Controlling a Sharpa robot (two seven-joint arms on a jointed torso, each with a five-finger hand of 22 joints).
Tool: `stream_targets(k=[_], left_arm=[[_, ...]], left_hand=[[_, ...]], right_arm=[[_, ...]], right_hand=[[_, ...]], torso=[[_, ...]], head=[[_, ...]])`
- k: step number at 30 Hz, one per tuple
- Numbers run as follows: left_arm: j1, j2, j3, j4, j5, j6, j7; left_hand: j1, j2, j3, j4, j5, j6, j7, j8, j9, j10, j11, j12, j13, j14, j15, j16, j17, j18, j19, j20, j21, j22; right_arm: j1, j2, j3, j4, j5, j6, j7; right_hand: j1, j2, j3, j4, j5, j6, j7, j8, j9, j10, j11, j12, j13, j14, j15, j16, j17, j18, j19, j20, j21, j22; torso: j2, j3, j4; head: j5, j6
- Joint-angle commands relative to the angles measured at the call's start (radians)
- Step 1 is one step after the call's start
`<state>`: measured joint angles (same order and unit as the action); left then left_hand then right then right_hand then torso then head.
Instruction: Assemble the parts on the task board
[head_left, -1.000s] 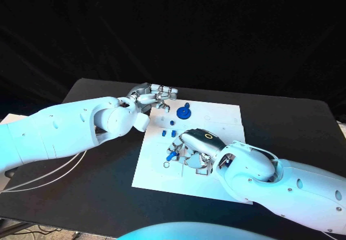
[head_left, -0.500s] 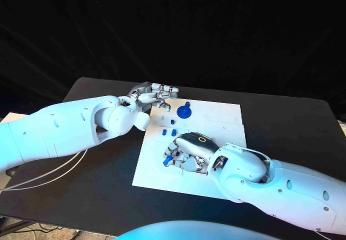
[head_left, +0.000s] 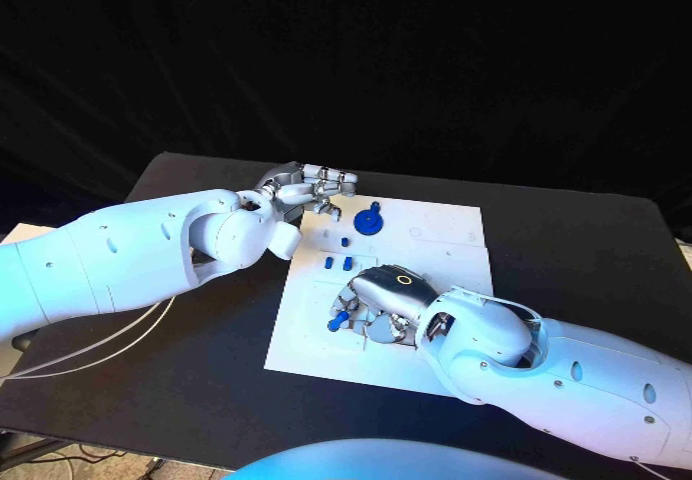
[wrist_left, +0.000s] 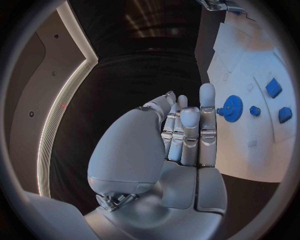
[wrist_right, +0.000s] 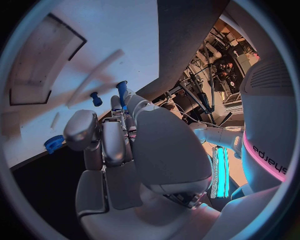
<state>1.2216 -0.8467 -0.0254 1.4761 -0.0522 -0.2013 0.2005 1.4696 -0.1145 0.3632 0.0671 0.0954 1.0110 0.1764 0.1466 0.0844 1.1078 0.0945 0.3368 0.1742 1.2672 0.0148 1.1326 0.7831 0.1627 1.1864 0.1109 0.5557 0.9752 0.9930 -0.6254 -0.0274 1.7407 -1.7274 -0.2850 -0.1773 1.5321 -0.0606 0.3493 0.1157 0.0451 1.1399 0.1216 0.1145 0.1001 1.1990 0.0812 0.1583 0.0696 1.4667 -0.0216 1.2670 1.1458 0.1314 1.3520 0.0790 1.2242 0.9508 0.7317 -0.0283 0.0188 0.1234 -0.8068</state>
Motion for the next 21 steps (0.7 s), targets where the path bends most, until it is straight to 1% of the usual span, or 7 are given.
stream_targets(k=[1, 3, 11, 16, 18, 20, 21], left_arm=[[0.000, 0.000, 0.001, 0.001, 0.004, 0.017, 0.005], [0.000, 0.000, 0.001, 0.001, 0.004, 0.017, 0.005], [0.000, 0.001, 0.001, 0.001, 0.004, 0.017, 0.004], [0.000, 0.002, 0.001, 0.001, 0.004, 0.017, 0.004], [0.000, 0.002, 0.001, 0.001, 0.004, 0.017, 0.003], [0.000, 0.002, 0.001, 0.001, 0.004, 0.017, 0.003], [0.000, 0.002, 0.001, 0.001, 0.004, 0.017, 0.003]], left_hand=[[-0.008, 0.002, -0.005, -0.002, 0.003, -0.007, 0.000, 0.006, -0.001, -0.006, 0.000, 0.004, 0.001, -0.008, 0.000, -0.005, 0.000, 0.019, 0.000, 0.004, -0.004, -0.001], [-0.008, 0.002, -0.005, -0.002, 0.003, -0.007, 0.000, 0.006, -0.001, -0.006, 0.000, 0.004, 0.001, -0.008, 0.000, -0.005, 0.000, 0.019, 0.000, 0.004, -0.004, -0.001], [-0.008, 0.002, -0.005, -0.002, 0.003, -0.007, 0.000, 0.006, -0.001, -0.006, 0.000, 0.004, 0.001, -0.008, 0.000, -0.005, 0.000, 0.019, 0.000, 0.004, -0.004, -0.001], [-0.006, 0.003, -0.004, -0.004, 0.003, -0.008, 0.000, 0.008, -0.001, -0.008, 0.000, 0.008, 0.002, -0.009, 0.000, -0.006, -0.003, 0.019, 0.000, 0.004, -0.006, -0.002], [-0.006, 0.003, -0.004, -0.004, 0.003, -0.008, 0.000, 0.008, -0.001, -0.008, 0.000, 0.008, 0.002, -0.009, 0.000, -0.006, -0.003, 0.019, 0.000, 0.004, -0.006, -0.002], [-0.006, 0.003, -0.004, -0.004, 0.003, -0.008, 0.000, 0.008, -0.001, -0.008, 0.000, 0.008, 0.002, -0.009, 0.000, -0.006, -0.003, 0.019, 0.000, 0.004, -0.006, -0.002], [-0.006, 0.003, -0.004, -0.004, 0.003, -0.008, 0.000, 0.008, -0.001, -0.008, 0.000, 0.008, 0.002, -0.009, 0.000, -0.006, -0.003, 0.019, 0.000, 0.004, -0.006, -0.002]], right_arm=[[-0.002, 0.000, 0.000, 0.001, -0.045, 0.010, -0.034], [-0.002, 0.002, 0.000, 0.001, -0.050, 0.018, -0.040], [-0.002, 0.026, -0.002, -0.004, -0.082, 0.088, -0.066], [-0.004, 0.040, -0.006, -0.007, -0.091, 0.093, -0.070], [-0.004, 0.043, -0.007, -0.008, -0.093, 0.085, -0.069], [-0.005, 0.046, -0.009, -0.010, -0.092, 0.064, -0.065], [-0.005, 0.047, -0.009, -0.010, -0.092, 0.056, -0.063]], right_hand=[[0.002, 0.012, 0.008, 0.000, 0.004, 0.006, 0.002, 0.003, 0.001, 0.036, -0.028, 0.003, 0.001, 0.039, -0.008, 0.000, 0.000, -0.020, 0.004, -0.003, 0.004, 0.001], [0.001, 0.013, 0.009, -0.001, 0.004, 0.007, 0.002, 0.003, 0.001, 0.036, -0.028, 0.003, 0.001, 0.039, -0.008, 0.001, 0.000, -0.020, 0.004, -0.003, 0.004, 0.001], [-0.010, 0.008, 0.009, -0.001, 0.003, 0.007, 0.002, 0.003, 0.002, 0.037, -0.027, 0.000, 0.001, 0.039, -0.007, 0.000, -0.002, -0.019, 0.002, -0.002, 0.003, -0.002], [-0.014, 0.006, 0.009, -0.002, 0.003, 0.005, 0.003, 0.003, 0.002, 0.036, -0.027, -0.002, 0.001, 0.037, -0.006, -0.003, -0.008, -0.018, -0.001, -0.002, 0.000, -0.007], [-0.023, -0.001, 0.007, -0.001, 0.003, -0.008, 0.007, -0.004, -0.001, 0.026, -0.023, -0.010, -0.001, 0.037, -0.004, -0.004, -0.008, -0.017, -0.006, -0.001, -0.006, -0.018], [-0.051, -0.020, -0.001, 0.009, 0.003, -0.043, 0.021, -0.025, -0.010, -0.016, -0.007, -0.035, -0.007, 0.037, 0.009, 0.001, -0.004, -0.015, -0.018, 0.006, -0.018, -0.037], [-0.065, -0.031, -0.008, 0.015, 0.003, -0.058, 0.026, -0.034, -0.013, -0.039, 0.001, -0.047, -0.009, 0.033, 0.016, -0.011, -0.021, -0.012, -0.030, 0.011, -0.033, -0.061]], torso=[[0.000, -0.0003, -0.0004], [0.001, -0.0001, -0.0002], [0.000, -0.0005, 0.0001], [0.000, -0.0001, 0.0006], [0.000, -0.0002, 0.0004], [0.000, -0.0005, 0.0003], [0.000, -0.0004, 0.0001]], head=[[0.000, 0.000], [-0.001, 0.002], [-0.001, 0.001], [-0.002, 0.000], [-0.001, -0.001], [-0.001, -0.001], [-0.001, -0.001]])
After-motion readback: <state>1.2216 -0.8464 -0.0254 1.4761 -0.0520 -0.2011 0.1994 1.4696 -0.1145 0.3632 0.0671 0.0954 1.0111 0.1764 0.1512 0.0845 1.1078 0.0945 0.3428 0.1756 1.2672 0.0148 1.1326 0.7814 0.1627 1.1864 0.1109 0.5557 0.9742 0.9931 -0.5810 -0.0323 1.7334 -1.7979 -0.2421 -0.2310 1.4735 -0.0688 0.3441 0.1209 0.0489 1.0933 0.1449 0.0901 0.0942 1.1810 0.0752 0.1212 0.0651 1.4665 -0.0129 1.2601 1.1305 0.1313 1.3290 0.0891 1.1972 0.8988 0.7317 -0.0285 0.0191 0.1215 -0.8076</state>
